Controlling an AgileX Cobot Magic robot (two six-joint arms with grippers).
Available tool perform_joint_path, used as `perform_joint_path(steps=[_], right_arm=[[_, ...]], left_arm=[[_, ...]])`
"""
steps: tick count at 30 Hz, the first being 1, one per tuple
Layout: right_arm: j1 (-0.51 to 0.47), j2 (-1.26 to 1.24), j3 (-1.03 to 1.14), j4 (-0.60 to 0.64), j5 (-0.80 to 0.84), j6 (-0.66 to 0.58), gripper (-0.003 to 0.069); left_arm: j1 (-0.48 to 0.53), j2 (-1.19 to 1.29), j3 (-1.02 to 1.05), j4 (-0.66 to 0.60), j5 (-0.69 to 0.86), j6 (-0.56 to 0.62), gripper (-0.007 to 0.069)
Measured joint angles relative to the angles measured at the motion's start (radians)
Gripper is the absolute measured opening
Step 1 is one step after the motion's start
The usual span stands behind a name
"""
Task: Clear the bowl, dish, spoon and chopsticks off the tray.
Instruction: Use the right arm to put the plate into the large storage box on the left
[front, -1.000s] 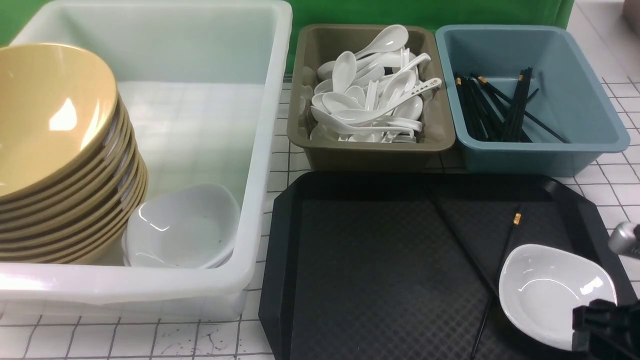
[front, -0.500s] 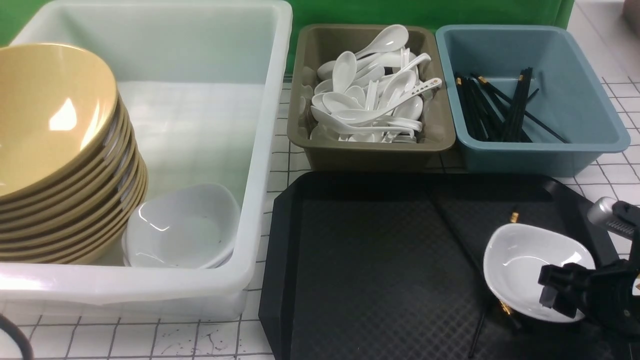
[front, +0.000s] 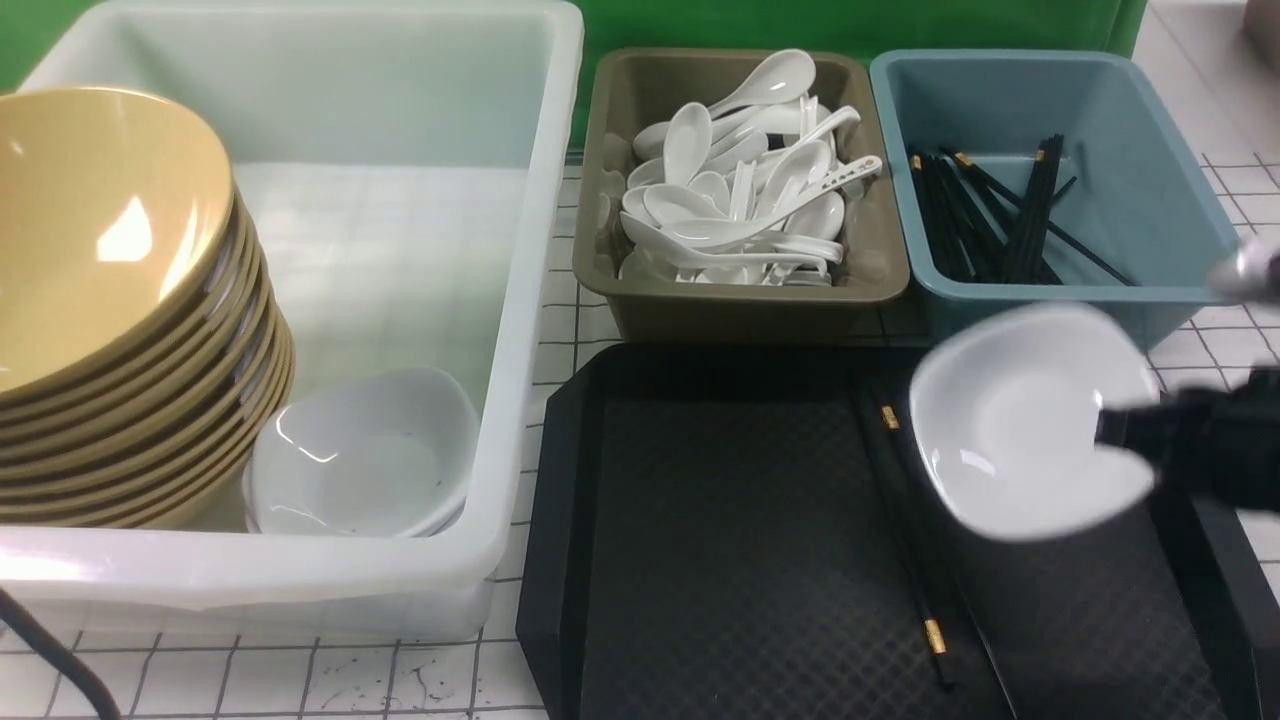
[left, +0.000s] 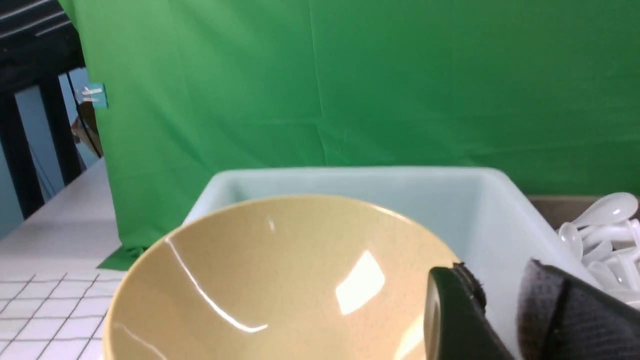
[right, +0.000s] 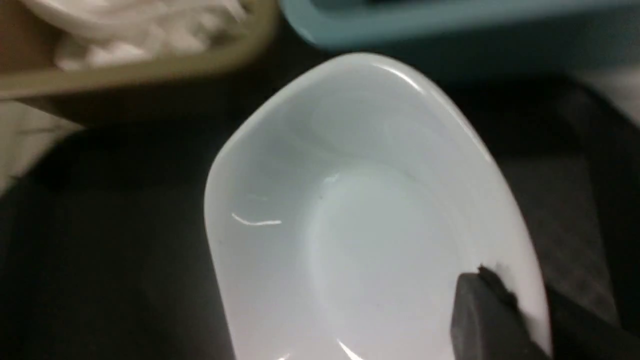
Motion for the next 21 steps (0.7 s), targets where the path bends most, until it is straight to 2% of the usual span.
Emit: perform_joint_path(steps=[3,7,8,10,15,21], right_arm=[[0.091,-0.012,-0.122,-0.001,0.032,-0.019,0.0067],[0.342,0.133,-0.398,-0.002,0.04,-0.021,0.0067],[0.353,0.143,-0.409,-0.002,0.04,-0.021,0.0067],[0.478,0.296,-0.55,-0.002,0.046,-0.029,0.0067],[0.563,0.533,-0.734,-0.002,0.1,-0.036,0.0069],[0.596,0.746,-0.937,0.003,0.2,-0.023,0.0118]], left_arm=[[0.0,0.0,0.029,0.0,-0.033,0.0,0.0141],[0.0,0.0,0.093,0.0,-0.117,0.0,0.0141],[0.0,0.0,0.095,0.0,-0.122,0.0,0.0141],[0.0,0.0,0.115,0.001,-0.162,0.0,0.0141],[0.0,0.0,0.119,0.004,-0.183,0.0,0.014],[0.0,0.0,0.124,0.004,-0.177,0.0,0.014]])
